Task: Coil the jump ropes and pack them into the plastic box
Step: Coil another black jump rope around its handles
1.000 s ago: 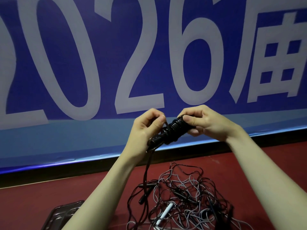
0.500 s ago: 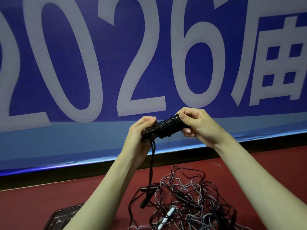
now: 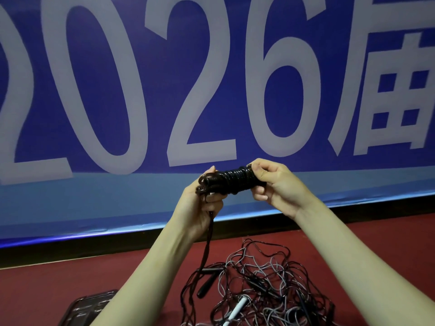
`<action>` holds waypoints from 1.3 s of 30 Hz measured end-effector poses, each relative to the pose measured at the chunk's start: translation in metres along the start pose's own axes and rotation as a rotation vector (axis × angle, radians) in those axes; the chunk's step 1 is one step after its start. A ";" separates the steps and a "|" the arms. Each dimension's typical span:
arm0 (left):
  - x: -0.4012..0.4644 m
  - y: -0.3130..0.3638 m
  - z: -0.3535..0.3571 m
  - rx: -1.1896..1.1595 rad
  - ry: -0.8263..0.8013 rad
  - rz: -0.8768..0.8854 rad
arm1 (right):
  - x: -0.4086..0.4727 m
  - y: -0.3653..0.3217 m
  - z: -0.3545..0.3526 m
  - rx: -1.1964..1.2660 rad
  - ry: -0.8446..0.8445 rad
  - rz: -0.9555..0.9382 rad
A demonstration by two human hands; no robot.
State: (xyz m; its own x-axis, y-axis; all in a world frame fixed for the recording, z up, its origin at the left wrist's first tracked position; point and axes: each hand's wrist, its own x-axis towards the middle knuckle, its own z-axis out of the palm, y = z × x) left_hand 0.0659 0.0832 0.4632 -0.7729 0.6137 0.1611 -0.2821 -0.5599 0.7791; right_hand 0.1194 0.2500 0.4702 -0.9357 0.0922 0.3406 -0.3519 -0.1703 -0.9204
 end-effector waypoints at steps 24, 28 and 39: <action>-0.003 -0.019 -0.008 1.469 0.262 0.357 | 0.015 0.019 0.012 0.244 0.537 0.119; -0.006 -0.013 -0.005 1.997 0.279 0.371 | 0.012 0.020 0.014 -0.063 0.553 -0.053; -0.016 -0.002 0.011 2.307 0.217 0.488 | 0.004 0.015 0.011 -0.792 0.566 -0.510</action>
State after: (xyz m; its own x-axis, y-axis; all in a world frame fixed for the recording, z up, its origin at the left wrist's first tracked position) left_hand 0.0854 0.0807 0.4658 -0.6299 0.5497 0.5487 0.5956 0.7953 -0.1130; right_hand 0.1101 0.2375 0.4599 -0.4662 0.4439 0.7652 -0.3876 0.6750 -0.6278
